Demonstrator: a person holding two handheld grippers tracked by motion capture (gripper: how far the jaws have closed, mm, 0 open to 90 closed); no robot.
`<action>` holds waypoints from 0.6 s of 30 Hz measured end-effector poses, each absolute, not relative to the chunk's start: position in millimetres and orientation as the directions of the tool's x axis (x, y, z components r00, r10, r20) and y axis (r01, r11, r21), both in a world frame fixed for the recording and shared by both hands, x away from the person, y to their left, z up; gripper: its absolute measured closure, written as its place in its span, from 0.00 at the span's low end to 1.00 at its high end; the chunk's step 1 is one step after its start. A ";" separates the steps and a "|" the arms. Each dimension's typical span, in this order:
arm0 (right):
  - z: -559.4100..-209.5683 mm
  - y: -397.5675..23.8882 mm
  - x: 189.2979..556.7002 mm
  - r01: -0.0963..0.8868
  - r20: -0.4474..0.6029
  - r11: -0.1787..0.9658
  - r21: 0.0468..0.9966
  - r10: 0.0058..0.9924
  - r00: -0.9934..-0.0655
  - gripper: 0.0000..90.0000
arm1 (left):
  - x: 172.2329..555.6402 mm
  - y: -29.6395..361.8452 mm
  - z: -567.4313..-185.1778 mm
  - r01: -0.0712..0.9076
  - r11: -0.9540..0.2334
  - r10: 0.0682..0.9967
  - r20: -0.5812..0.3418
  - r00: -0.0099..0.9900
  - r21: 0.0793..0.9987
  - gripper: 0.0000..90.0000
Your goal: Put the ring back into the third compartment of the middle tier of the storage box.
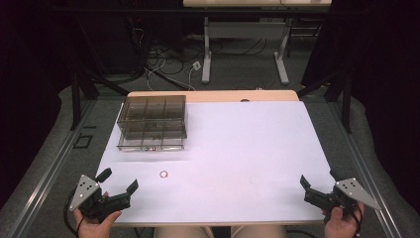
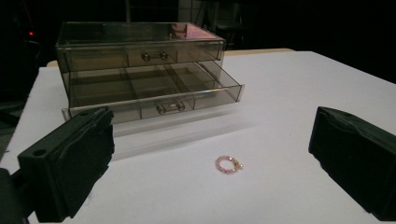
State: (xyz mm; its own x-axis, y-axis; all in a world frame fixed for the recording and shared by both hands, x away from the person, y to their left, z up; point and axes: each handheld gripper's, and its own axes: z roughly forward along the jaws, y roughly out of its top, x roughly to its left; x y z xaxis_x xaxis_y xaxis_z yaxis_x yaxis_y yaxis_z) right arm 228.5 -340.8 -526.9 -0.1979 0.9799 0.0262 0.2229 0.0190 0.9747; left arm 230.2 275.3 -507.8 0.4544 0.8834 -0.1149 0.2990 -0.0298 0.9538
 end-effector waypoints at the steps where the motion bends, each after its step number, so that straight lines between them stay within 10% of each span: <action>1: -527.0 -339.3 228.5 0.214 0.020 0.024 0.977 0.979 -0.201 0.00 | 229.8 273.8 -507.5 0.301 -0.028 0.880 -0.120 0.460 0.953 0.01; 18: -535.4 -325.5 229.6 0.215 -0.010 0.060 0.975 0.974 -0.225 0.00 | 230.6 268.0 -503.1 0.323 0.026 0.883 -0.173 0.437 0.946 0.09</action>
